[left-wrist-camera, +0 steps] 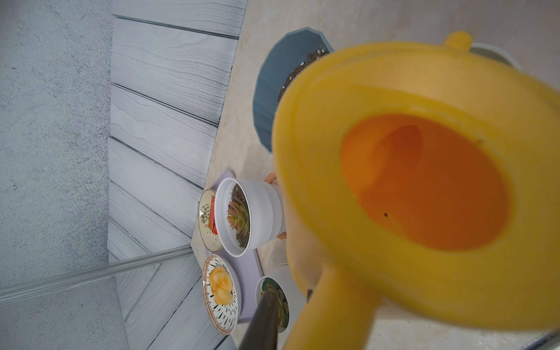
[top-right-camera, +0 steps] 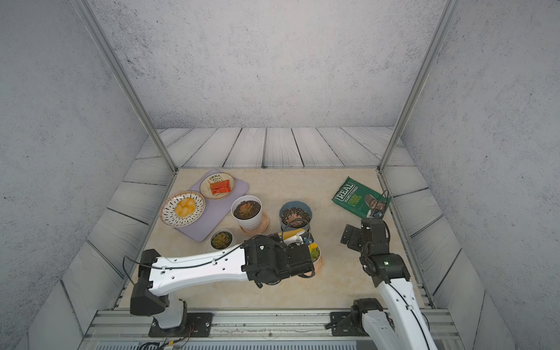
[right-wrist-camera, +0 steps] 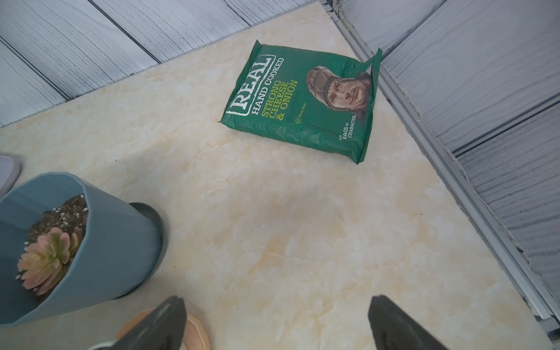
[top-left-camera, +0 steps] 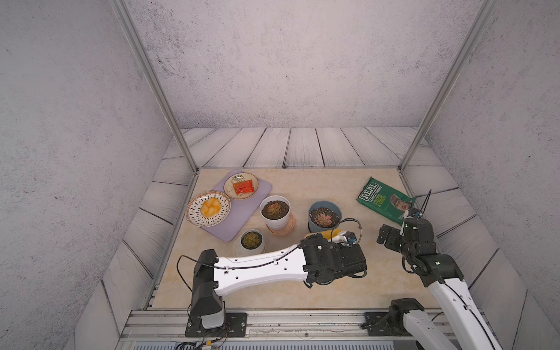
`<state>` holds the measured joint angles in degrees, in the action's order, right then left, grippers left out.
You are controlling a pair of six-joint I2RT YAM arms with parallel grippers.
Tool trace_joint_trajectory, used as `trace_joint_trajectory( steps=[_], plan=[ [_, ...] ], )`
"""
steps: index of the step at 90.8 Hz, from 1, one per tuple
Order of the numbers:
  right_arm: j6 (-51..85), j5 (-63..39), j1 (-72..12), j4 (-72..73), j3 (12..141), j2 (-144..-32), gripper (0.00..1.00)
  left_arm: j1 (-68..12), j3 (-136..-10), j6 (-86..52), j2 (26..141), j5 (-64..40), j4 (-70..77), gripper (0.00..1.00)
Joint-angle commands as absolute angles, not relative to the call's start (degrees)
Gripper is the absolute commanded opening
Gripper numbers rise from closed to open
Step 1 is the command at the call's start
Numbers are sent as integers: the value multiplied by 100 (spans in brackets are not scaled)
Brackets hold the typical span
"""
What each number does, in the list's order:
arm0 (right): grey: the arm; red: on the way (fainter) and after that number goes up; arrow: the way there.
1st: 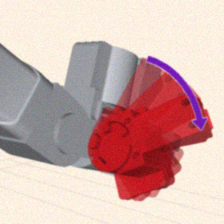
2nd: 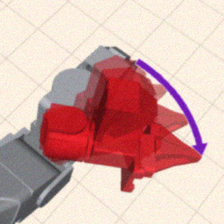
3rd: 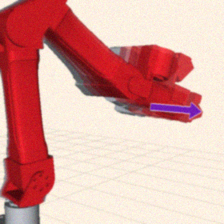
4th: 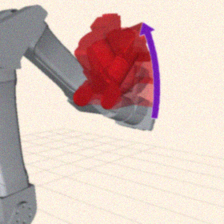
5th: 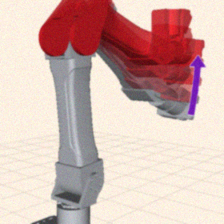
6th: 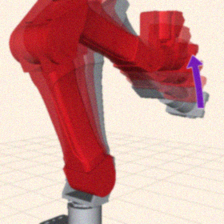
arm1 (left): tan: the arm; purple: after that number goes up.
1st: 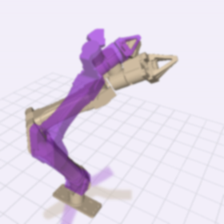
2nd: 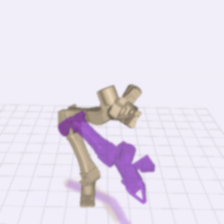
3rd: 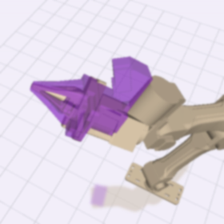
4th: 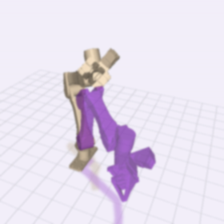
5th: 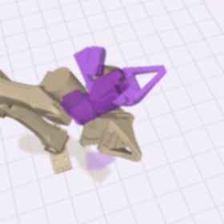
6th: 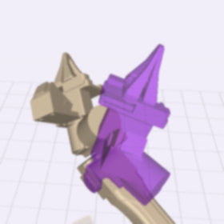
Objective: Water the succulent around the soil edge
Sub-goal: Water the soil of the potted plant with water.
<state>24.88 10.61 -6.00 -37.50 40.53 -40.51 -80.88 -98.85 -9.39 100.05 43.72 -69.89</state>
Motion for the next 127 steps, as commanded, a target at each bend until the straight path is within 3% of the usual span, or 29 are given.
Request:
trace_joint_trajectory(
  steps=[1, 127],
  plan=[
    [2523, 1116, -623, -3736, 3991, -3979, 99, -7981, -10016, -882, 10028, 4388, -6891, 0],
    [2531, 1107, -623, -3726, 3981, -3989, 99, -7427, -9124, -1309, 9685, 3955, -7084, 0]
  ],
)
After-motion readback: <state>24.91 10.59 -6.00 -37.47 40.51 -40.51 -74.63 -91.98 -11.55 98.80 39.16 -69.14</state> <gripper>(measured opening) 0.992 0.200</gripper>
